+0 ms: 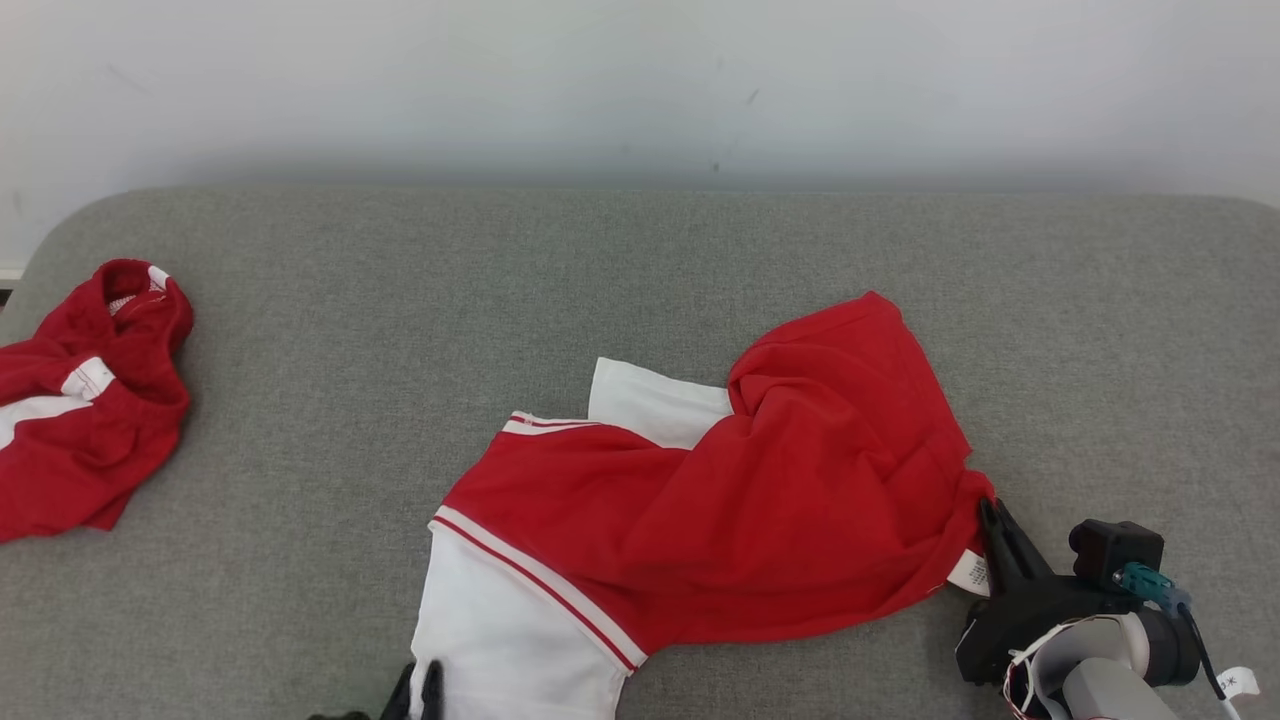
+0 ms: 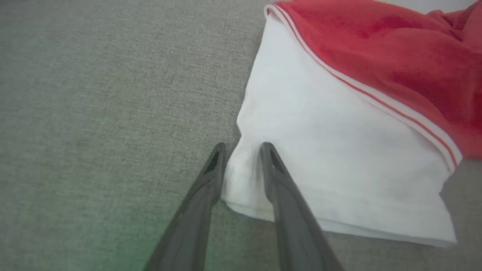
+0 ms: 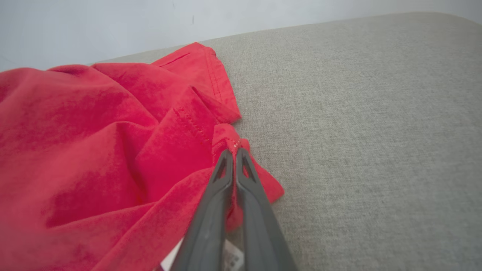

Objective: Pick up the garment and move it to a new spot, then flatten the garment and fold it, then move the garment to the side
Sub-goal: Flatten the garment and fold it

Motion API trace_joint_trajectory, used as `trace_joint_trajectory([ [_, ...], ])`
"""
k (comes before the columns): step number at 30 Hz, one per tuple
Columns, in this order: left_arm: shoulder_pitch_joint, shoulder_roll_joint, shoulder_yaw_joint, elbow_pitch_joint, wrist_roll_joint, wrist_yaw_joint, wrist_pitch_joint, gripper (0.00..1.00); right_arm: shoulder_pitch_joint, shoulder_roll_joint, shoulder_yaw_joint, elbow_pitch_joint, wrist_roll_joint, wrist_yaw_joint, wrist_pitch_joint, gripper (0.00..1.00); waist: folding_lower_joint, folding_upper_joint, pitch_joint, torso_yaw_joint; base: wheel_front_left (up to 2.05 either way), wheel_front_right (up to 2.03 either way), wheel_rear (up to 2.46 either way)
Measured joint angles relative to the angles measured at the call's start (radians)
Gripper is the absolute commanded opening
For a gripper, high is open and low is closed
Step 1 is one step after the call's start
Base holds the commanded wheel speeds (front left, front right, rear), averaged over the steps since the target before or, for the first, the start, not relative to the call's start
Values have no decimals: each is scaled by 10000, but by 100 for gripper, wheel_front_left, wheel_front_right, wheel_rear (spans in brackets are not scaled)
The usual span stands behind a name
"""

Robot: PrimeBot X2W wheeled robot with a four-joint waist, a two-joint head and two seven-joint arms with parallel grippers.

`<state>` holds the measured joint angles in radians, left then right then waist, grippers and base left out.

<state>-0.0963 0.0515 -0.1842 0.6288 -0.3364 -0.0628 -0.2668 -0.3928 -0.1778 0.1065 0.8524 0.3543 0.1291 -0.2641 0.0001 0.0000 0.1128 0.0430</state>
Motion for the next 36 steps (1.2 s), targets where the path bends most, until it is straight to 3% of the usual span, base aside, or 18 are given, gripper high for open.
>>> trace_joint_trajectory([
  [8, 62, -6, 19, -303, -238, 8, 13, 0, 722, -17, -499, -1337, 109, 0, 0, 0, 0, 0, -8, 56, 0, 0, 0],
  [15, 1027, -29, 393, -1964, -424, 105, 40, 0, 2591, 31, -1327, -3638, 190, 10, 0, 0, 0, 0, -87, 36, 0, 0, 0],
  [22, 1612, -27, 570, -3264, -414, 180, 42, 0, 3963, 15, -1528, -5260, 334, 10, 2, 0, -1, 0, -90, -56, 0, 0, 0],
  [29, 1246, -29, 794, -4161, -564, 0, 42, 0, 3892, -182, -1425, -6387, 786, 10, 123, 0, -1, 0, -69, -231, 0, 0, 0],
  [36, -1227, 282, 949, -4025, -930, -433, 433, 0, 2151, -715, -1139, -6610, 1264, 10, 988, 0, -1, 0, 94, -432, 0, 0, 0],
])
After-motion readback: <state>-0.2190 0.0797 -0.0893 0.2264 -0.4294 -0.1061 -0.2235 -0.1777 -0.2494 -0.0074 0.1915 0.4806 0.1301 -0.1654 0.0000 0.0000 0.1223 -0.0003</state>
